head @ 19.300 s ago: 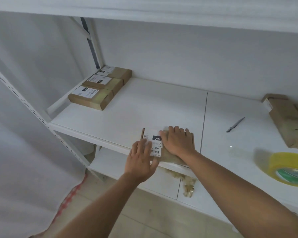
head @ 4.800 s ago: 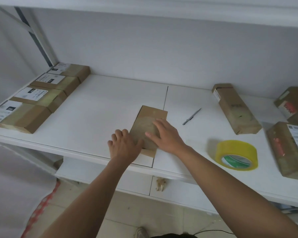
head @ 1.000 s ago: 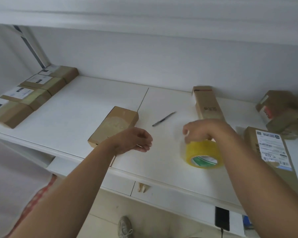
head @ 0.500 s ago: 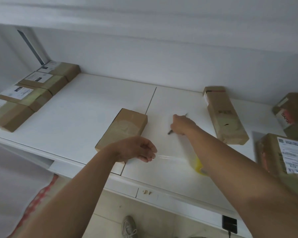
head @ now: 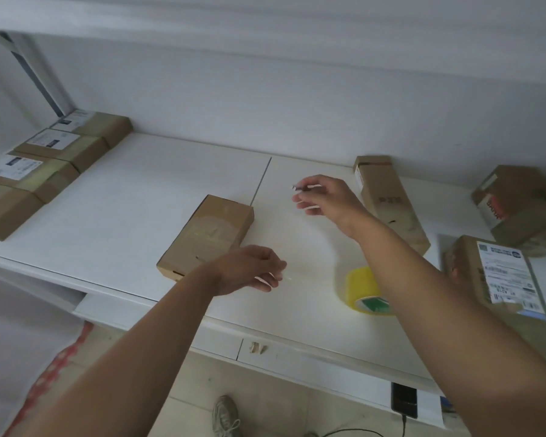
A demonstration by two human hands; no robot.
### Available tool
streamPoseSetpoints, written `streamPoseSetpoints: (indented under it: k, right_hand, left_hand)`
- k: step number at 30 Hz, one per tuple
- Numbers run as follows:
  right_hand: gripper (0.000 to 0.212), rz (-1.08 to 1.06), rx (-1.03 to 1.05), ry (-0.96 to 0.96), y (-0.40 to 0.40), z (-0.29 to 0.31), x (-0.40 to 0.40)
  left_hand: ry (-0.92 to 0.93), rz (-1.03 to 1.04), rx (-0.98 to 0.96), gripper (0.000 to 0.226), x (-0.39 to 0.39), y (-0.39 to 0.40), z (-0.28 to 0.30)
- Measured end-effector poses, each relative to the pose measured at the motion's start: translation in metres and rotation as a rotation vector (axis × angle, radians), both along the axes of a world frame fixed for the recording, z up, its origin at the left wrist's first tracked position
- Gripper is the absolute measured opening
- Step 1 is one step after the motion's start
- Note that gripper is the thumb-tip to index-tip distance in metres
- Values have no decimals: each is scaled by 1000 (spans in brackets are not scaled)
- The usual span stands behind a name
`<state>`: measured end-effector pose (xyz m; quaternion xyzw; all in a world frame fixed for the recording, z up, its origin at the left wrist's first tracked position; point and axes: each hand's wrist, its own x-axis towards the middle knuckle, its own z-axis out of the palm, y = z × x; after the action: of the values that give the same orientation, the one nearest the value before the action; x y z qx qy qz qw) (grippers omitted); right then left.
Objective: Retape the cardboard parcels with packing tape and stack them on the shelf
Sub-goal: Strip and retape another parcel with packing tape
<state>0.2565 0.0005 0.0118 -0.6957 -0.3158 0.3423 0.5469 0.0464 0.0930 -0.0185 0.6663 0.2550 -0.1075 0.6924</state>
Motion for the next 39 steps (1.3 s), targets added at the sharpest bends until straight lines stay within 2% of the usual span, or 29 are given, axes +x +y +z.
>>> streamPoseSetpoints:
  k: [4,7,10,13,18,20,26,32,39]
  right_hand:
    - [8,-133,223,258,-24,2,-7]
    - [13,-124,326,487,-37,-4,-6]
    - [21,-80,321,534,-45,-7,-4]
    - [27,-55,263,469,-51,-8,-4]
    - [31,50,192,390,-56,-8,-7]
    - [32,66,135,300,-53,-8,-9]
    - [17,161,-25,-72,-47,-8,-28]
    - [20,197,-59,-159,-38,-10,-37]
    - [14,283,-101,-206,-38,-14,-40]
  left_hand:
    - [-16,69,42,15,-1,0,-5]
    - [-27,108,19,11,-2,1,-6]
    - [-25,106,47,11,-6,4,-6]
    - [-4,38,106,5,-13,7,-4]
    - [6,17,49,15,-16,6,-2]
    - [5,49,20,16,-16,3,-2]
    - [5,208,-16,9,-13,-3,-4]
    - [19,187,99,9,-18,0,-6]
    - [27,161,150,10,-18,1,-11]
